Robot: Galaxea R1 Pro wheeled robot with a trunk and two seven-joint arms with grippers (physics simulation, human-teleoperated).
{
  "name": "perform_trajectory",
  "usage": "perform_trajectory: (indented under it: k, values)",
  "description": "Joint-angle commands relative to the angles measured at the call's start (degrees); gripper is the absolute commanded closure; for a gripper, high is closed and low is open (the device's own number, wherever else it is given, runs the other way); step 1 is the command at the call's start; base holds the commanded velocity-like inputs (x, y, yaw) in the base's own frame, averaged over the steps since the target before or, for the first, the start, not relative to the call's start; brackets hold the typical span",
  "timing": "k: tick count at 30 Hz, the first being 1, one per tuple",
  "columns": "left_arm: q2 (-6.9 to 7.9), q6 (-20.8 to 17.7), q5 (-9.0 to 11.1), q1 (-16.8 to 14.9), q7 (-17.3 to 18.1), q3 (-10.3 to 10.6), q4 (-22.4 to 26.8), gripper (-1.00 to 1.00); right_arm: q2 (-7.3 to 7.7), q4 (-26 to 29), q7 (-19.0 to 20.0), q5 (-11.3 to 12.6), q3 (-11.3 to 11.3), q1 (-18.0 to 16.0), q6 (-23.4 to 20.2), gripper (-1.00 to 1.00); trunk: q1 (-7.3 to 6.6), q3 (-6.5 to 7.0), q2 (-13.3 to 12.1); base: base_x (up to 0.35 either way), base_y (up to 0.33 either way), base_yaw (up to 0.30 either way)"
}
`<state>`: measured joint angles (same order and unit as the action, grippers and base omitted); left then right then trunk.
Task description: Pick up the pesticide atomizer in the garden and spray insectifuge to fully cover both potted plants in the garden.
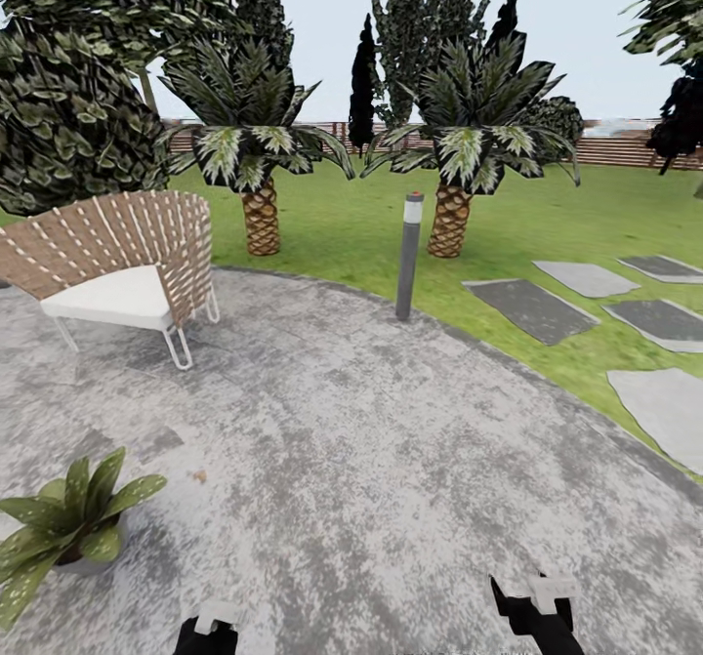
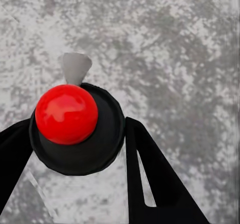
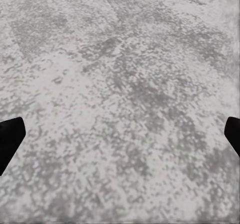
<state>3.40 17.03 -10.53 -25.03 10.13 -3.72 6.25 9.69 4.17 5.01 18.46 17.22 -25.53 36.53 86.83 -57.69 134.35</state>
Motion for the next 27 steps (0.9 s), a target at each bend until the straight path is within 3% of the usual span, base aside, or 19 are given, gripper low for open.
perform_trajectory:
  k: [1,6,27]
  values:
    - [0.02,0.19,-0.52,-0.02,0.15,-0.41,-0.01,1.00,-0.35,-0.10,0.52,0.59,0.10,-0.05,0.14,-1.00,-0.01,-0.05,0.02,0.000,0.000,-0.268]
    - [-0.01,0.19,-0.46,-0.02,0.39,-0.37,-0.01,1.00,-2.16,-0.21,0.52,0.42,0.01,-0.05,0.12,-1.00,-0.01,-0.05,0.02,0.000,0.000,-0.269]
    - [0.38,0.14,-0.47,0.60,0.15,-0.71,-0.01,1.00,-2.84,-2.24,0.44,0.40,0.01,0.13,0.12,-1.00,-0.01,-0.05,0.02,0.000,0.000,-0.277]
